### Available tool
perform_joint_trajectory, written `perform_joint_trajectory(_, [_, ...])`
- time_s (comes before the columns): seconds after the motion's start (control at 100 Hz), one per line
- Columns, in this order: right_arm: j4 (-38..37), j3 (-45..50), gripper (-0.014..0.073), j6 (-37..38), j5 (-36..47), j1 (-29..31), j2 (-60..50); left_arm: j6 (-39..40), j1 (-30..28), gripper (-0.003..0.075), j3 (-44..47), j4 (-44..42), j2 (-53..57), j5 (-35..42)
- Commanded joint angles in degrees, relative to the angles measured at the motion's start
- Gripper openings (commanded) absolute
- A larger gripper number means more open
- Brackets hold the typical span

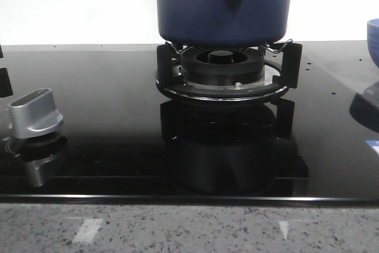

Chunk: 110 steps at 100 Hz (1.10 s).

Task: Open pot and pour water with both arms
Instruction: 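Reach the right gripper to the light blue bowl and grasp its rim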

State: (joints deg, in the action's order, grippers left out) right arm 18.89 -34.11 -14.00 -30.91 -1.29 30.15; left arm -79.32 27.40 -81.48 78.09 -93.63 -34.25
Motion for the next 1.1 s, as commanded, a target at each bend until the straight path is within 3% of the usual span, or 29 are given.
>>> perform_joint_trajectory(0.0, [-0.09,-2.09,0.0456,-0.82,3.28,-0.03,0.62,-0.14,1.08,0.0524,-1.91,2.85,1.05,-0.43])
perform_joint_trajectory(0.38, [-0.09,-2.09,0.0456,-0.82,2.23,-0.03,0.62,-12.35,2.41,0.0524,-1.91,10.01,-2.18,1.4])
perform_joint_trajectory(0.55, [-0.09,-2.09,0.0456,-0.82,2.14,-0.03,0.62,-13.54,2.41,0.0521,-1.91,10.85,-3.97,1.55])
perform_joint_trajectory(0.86, [-0.18,-2.09,0.0456,-0.82,1.79,-0.03,0.62,-15.21,2.41,0.0369,-1.91,12.0,-3.97,1.67])
perform_joint_trajectory(1.09, [-0.31,-2.09,0.0455,-0.82,1.79,-0.03,0.62,-15.21,2.41,0.0355,-1.91,12.22,-3.97,1.67])
